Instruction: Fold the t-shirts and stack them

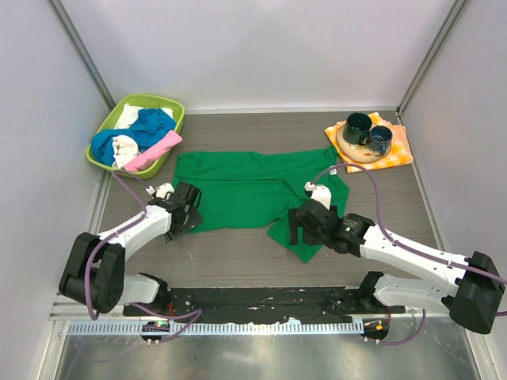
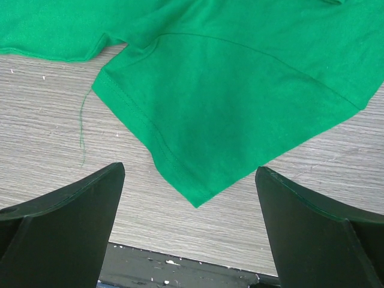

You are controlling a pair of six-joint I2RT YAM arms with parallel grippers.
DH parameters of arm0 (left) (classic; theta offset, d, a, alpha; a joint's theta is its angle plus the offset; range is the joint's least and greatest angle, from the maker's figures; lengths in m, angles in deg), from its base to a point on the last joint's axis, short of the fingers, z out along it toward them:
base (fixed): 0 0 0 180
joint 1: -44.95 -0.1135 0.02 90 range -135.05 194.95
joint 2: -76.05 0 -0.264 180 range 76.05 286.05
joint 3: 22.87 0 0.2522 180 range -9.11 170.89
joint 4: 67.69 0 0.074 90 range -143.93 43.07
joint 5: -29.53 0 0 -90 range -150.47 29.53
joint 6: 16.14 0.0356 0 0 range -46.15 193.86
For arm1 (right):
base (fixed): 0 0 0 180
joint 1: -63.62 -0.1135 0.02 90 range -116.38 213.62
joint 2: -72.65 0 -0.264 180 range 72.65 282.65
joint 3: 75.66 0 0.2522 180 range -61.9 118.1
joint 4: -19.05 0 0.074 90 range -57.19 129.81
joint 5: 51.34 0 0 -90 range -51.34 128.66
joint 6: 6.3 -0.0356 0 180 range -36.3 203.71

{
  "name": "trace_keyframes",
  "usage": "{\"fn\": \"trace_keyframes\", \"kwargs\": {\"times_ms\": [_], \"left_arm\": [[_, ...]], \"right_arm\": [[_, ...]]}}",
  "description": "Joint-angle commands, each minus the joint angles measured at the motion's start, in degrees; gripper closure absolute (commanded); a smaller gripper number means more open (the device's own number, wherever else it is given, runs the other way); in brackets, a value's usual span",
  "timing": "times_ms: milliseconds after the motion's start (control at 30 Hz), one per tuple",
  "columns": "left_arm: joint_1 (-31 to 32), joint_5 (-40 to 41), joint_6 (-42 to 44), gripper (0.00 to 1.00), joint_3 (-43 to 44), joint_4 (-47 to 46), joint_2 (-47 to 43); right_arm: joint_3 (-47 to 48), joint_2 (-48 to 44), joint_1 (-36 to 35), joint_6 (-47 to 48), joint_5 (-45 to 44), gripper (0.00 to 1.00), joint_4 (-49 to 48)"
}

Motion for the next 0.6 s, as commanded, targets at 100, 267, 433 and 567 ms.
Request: {"fn": "trace_keyframes", "kwargs": {"times_ms": [100,267,433,567], "left_arm": [[-2.1,1.1,-0.2,0.25,-0.1,-7.6,4.2],[-2.9,0.1,-0.8,0.46,-0.1,-8.6,5.6],[-4.2,-0.1,-0.5,0.71,-0.4,-8.6,4.3],[-4.8,-0.1,-0.1,0.89,-0.6,-8.2,2.1]], "right_arm": [[0.0,-1.3,-0.5,-1.4,-0.6,0.03,-1.1],[-0.3,-1.0,-0.6,-1.5,-0.6,0.04,-1.1],[-1.5,-0.2,-0.7,-2.3,0.0,0.05,-1.2],[-3.6,0.5,-1.5,-4.3,2.2,0.09,-1.5]]}}
